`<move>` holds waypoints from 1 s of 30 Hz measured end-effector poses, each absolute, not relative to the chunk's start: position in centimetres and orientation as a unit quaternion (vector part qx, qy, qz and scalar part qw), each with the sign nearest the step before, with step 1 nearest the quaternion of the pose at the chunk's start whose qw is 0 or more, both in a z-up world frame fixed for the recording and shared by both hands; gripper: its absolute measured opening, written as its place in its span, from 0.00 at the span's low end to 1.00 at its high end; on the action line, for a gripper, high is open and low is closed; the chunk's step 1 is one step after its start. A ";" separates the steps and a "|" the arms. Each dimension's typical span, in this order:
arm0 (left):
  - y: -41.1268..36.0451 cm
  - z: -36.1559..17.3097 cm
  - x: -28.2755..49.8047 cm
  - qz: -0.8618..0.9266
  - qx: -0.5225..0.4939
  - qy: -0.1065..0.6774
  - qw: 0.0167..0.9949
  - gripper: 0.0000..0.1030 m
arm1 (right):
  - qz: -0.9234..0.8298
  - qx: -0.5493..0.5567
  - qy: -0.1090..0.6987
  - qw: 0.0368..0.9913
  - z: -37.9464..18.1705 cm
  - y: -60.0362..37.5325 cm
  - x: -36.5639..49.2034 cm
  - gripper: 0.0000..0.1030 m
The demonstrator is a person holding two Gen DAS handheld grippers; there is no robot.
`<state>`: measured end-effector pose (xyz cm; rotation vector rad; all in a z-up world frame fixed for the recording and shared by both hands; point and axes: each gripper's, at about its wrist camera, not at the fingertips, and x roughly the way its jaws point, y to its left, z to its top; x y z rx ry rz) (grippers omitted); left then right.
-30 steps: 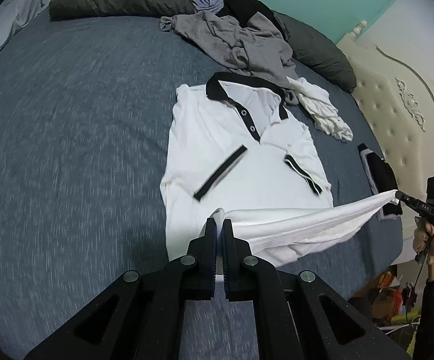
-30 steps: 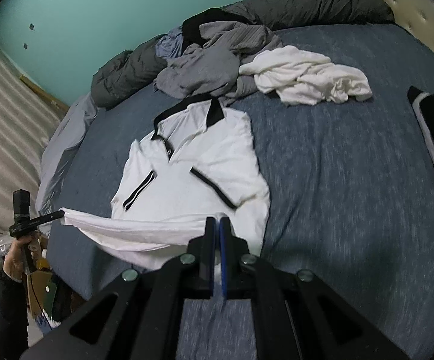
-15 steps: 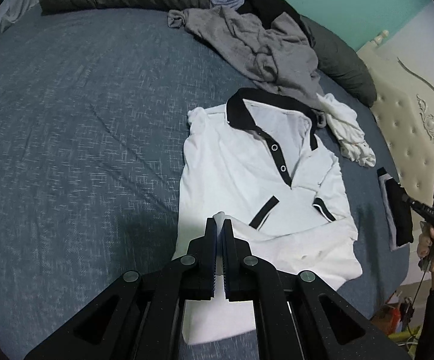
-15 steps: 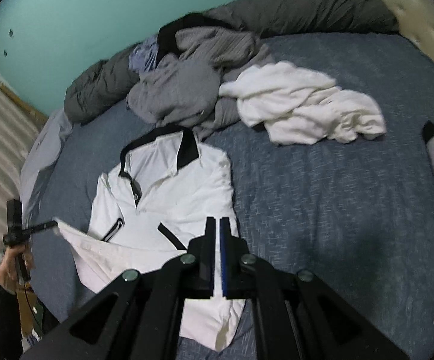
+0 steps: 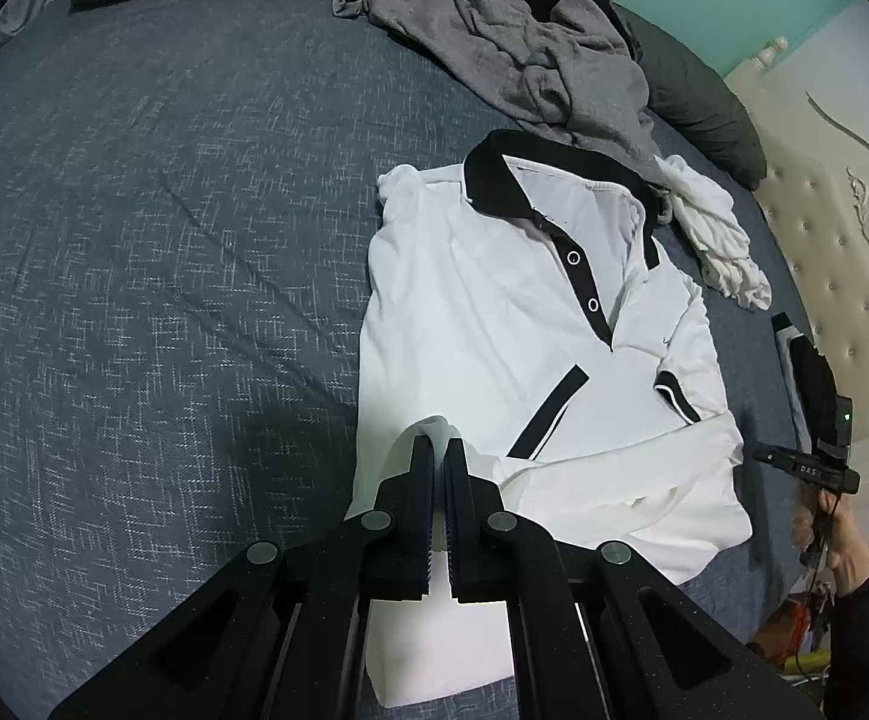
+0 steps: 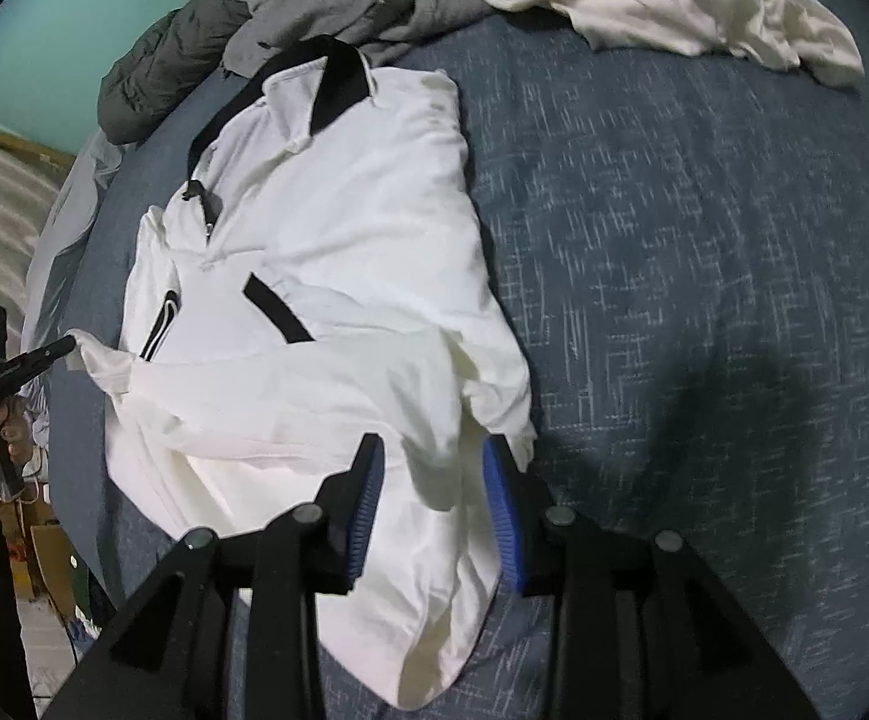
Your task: Fold clothes
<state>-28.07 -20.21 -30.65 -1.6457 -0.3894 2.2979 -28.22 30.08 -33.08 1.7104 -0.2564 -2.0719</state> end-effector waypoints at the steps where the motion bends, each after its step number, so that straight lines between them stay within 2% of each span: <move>1: -20.2 -30.6 -28.1 0.797 -0.571 -0.135 0.144 0.03 | -0.749 0.619 -0.091 0.219 -33.3 29.9 -28.3 0.33; 5: -20.2 -30.5 -28.1 0.798 -0.569 -0.134 0.143 0.03 | -0.748 0.619 -0.083 0.223 -33.6 29.2 -28.3 0.31; 7: -20.1 -30.4 -28.0 0.798 -0.569 -0.135 0.143 0.03 | -0.750 0.616 -0.079 0.228 -33.5 28.8 -28.2 0.11; 10: -20.2 -30.3 -27.8 0.799 -0.569 -0.135 0.144 0.03 | -0.754 0.609 -0.073 0.233 -33.1 28.7 -27.9 0.04; 16: -20.4 -29.7 -27.5 0.801 -0.564 -0.135 0.145 0.03 | -0.762 0.598 -0.082 0.235 -31.5 29.6 -27.8 0.03; 30: -20.5 -27.2 -28.2 0.813 -0.545 -0.139 0.152 0.03 | -0.805 0.541 -0.096 0.221 -23.9 32.0 -31.1 0.03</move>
